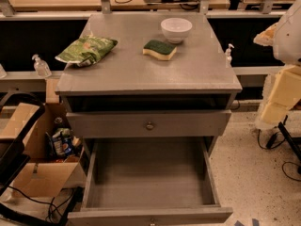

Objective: Place green jalapeno chip bag into middle drawer

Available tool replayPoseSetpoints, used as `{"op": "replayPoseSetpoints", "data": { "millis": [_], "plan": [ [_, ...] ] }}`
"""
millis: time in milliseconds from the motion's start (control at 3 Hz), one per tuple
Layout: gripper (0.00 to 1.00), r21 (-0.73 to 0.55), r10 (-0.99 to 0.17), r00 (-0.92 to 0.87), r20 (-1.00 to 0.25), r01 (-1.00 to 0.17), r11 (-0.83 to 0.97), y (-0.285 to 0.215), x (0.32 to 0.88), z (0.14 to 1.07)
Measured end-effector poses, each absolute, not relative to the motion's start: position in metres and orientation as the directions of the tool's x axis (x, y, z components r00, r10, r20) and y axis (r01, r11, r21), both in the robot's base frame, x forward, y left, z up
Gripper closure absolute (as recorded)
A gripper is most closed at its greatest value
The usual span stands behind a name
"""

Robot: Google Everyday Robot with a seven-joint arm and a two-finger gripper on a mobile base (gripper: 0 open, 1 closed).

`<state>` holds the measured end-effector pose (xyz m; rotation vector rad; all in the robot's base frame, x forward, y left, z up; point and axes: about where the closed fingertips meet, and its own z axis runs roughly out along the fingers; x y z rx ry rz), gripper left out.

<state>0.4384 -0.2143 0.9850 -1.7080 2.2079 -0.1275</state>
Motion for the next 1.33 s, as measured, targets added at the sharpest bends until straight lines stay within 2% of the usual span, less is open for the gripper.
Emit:
{"op": "replayPoseSetpoints", "data": {
  "millis": [667, 1000, 1333],
  "plan": [
    [0.0, -0.303, -0.952, -0.201, -0.23, -0.915, 0.266, -0.208, 0.44, 0.989],
    [0.0, -0.398, -0.925, 0.009, -0.38, -0.904, 0.155, -0.133, 0.503, 1.003],
    [0.0, -0.481, -0.836, 0.171, -0.521, -0.868, 0.122, -0.071, 0.556, 1.023]
  ]
}}
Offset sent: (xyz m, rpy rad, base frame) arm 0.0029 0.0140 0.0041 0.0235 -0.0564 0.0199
